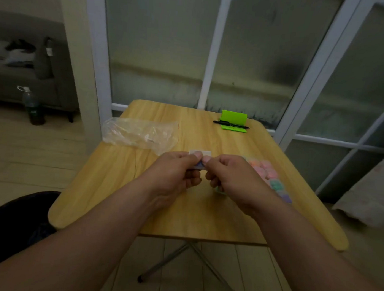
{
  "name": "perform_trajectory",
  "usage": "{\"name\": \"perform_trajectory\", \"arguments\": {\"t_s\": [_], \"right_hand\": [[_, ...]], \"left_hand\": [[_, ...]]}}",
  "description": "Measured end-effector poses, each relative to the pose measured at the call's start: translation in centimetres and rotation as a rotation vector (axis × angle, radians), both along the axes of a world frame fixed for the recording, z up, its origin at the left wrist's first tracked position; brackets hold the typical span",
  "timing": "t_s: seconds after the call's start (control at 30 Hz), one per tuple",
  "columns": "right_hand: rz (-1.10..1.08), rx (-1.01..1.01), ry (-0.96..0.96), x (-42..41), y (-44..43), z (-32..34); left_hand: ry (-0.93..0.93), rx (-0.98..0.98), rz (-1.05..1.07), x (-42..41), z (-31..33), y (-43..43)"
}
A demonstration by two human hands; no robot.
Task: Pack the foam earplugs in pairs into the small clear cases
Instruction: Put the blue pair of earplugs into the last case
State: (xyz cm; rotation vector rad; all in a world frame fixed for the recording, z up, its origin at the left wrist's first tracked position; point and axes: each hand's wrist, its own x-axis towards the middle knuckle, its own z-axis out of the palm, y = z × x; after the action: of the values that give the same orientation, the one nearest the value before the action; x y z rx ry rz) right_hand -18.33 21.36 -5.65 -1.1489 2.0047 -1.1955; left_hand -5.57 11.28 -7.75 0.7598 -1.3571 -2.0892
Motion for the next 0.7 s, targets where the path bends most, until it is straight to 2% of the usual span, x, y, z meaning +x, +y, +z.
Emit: {"name": "perform_trajectory", "arguments": {"t_s": [0.1,0.2,0.3,0.37,0.57,0.7], "right_hand": [[0.049,0.054,0.057,-1.0,0.4,0.6],[0.071,0.112,0.129,-1.7,0.9,1.1],[-0.103,-0.029,0.204,-1.9,0.6,0.7],[-0.168,-0.152,0.336,-2.2,0.5,0.7],[0.048,-0.129,0.717,-0.9,0.2,0.5],[0.051,-0.101,0.699,-1.7,0.3,0.6]], "left_hand": [[-0.019,-0.003,-0.048,0.6,0.4,-0.3],[-0.104,-0.092,-0.075,0.9,0.9,-0.4],[-0.085,-0.051,0.02,0.4,0.8,-0.3],[-0.053,0.007,0.072,0.1,0.8,-0.2],[-0.029,-0.022,0.056,-0.6,1.2,0.3],[-0.079,-0.059,0.018,-1.0,1.2,0.6]]}}
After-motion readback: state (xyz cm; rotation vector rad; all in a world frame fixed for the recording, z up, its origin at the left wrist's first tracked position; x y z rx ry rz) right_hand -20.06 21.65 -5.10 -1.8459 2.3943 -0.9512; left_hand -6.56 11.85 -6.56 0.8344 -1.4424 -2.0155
